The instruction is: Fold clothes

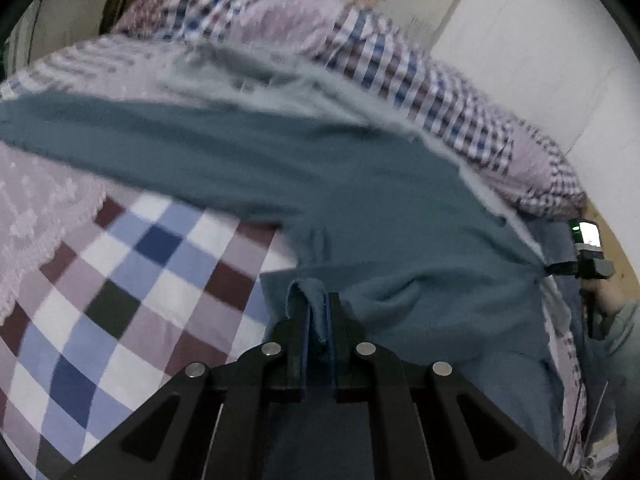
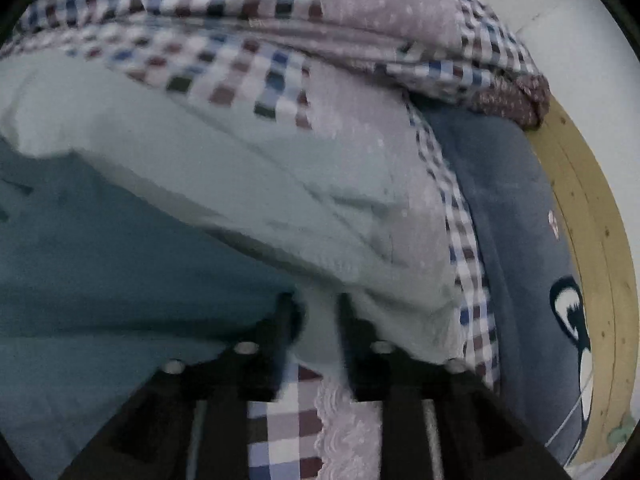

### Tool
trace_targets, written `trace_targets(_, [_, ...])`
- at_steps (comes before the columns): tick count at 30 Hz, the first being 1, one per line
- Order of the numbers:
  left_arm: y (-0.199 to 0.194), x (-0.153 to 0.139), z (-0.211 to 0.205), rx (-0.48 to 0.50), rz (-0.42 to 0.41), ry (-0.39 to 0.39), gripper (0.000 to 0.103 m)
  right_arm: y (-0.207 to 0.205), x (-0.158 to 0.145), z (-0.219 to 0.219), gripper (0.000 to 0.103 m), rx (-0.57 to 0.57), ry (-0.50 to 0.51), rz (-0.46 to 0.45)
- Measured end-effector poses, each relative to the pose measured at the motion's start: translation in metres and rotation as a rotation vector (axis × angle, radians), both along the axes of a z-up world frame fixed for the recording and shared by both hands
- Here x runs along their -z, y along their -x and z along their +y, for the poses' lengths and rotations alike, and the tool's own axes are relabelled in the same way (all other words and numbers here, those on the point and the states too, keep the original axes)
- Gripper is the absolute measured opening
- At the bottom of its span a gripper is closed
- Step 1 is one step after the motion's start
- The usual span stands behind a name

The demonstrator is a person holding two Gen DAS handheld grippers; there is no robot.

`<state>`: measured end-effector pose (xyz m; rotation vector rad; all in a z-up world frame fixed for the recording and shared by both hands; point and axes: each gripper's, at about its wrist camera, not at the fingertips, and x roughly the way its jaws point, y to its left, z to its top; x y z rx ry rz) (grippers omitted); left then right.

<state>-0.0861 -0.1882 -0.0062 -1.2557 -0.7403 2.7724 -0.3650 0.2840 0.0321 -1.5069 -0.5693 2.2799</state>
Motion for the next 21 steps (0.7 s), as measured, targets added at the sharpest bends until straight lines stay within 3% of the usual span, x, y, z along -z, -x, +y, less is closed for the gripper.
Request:
trace_targets(1, [0.0, 0.002, -0.001, 0.001, -0.006, -0.013, 0.007, -0.006, -0.003, 0.002, 0.05, 0.005, -0.013, 0.012])
trace_targets(3, [0.0, 0.005, -0.004, -0.001, -0.013, -0.043, 0.007, -0.021, -0.013, 0.003, 0.059, 0.005, -0.016, 0.051])
trace_targets(7, [-0.003, 0.009, -0.012, -0.016, -0.019, -0.117, 0.008, -0.053, -0.043, -0.034, 0.059, -0.134, 0.035, 0.117])
trace_targets(10, [-0.006, 0.008, -0.016, -0.024, -0.024, -0.158, 0.009, -0.077, -0.063, -0.102, 0.059, -0.385, 0.209, 0.124])
trace_targets(13, [-0.007, 0.006, -0.024, -0.041, -0.025, -0.198, 0.016, -0.099, -0.061, -0.189, 0.059, -0.657, 0.307, 0.062])
trace_targets(14, [-0.008, 0.004, -0.028, -0.054, -0.021, -0.212, 0.027, -0.106, -0.058, -0.221, 0.059, -0.748, 0.331, 0.031])
trace_targets(15, [-0.01, 0.002, -0.035, -0.078, -0.009, -0.224, 0.043, -0.113, -0.053, -0.251, 0.058, -0.833, 0.348, -0.003])
trace_targets(18, [-0.017, -0.002, -0.055, -0.152, 0.022, -0.27, 0.061, -0.137, -0.03, -0.334, 0.058, -1.074, 0.364, -0.118])
trace_targets(21, [-0.025, 0.0, -0.079, -0.225, 0.031, -0.337, 0.061, -0.158, -0.006, -0.389, 0.051, -1.226, 0.32, -0.21])
